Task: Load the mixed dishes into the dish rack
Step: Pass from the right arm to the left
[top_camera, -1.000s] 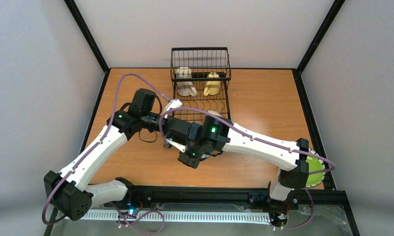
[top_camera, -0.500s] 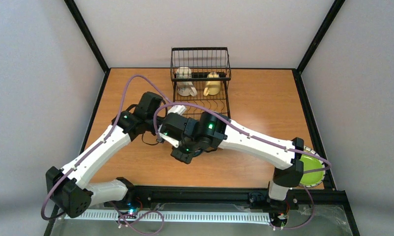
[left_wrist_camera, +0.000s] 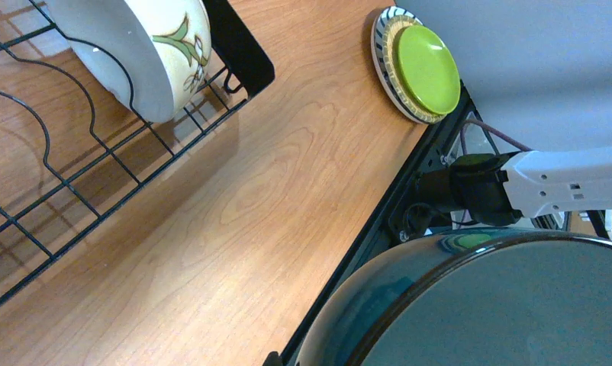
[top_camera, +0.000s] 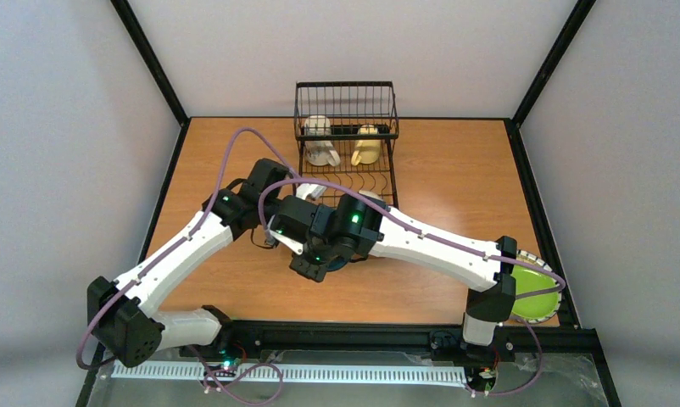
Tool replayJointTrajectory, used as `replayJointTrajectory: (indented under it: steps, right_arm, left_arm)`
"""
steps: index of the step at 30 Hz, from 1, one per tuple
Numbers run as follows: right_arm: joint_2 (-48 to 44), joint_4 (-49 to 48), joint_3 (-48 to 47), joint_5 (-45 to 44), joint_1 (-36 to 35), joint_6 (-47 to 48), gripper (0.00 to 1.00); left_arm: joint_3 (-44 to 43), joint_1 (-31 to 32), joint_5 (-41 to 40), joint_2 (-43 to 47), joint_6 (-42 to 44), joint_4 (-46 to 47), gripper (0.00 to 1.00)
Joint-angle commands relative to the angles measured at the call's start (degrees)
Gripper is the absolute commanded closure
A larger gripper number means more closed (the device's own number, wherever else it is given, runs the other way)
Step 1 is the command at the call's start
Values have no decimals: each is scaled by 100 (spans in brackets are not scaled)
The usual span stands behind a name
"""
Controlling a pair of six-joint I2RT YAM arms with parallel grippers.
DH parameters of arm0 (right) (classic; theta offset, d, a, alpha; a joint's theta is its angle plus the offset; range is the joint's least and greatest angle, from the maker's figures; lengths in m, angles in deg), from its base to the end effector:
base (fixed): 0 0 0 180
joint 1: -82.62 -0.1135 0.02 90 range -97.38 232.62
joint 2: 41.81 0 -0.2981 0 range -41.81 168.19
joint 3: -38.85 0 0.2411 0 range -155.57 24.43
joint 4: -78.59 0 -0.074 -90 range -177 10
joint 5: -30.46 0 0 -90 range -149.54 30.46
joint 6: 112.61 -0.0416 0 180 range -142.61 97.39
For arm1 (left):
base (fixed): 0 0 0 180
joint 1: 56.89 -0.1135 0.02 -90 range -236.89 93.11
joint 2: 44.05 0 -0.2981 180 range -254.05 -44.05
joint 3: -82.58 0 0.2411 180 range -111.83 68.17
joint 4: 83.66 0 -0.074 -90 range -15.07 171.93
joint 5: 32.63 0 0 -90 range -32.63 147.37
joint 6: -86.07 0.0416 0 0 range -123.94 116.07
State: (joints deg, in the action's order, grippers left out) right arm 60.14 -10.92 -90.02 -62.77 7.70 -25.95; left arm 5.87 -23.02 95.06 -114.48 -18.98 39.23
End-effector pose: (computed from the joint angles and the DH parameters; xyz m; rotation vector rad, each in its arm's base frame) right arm 0.0928 0.3355 0.4108 -1.5808 2.2236 0.3446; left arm 0.1746 -0.1478 0.3379 0.7206 2.4588 -1.1649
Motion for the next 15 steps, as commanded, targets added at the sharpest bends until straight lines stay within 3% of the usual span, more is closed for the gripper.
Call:
replayJointTrajectory:
  steps: [1,3,7,10,15]
  right_arm:
    - [-138,-654,-51,-686,78,-43,98]
    - [-165,-656,34,-809,76,-141,96]
    - [-198,-590,115,-1254,78,-313,72]
    - [-201,-504,141,-1425,74,-396,49]
    - [-266,-499,148,-1590,79,-501,33]
  left_arm:
    - [27,129,467,-29,-345,363,100]
    - [102,127,520,-27,-527,627,100]
    - [272,126,587,-11,-860,1103,100]
    - [425,127,637,29,-1118,1489,100]
    - [628,128,679,-1,-1520,2015,100]
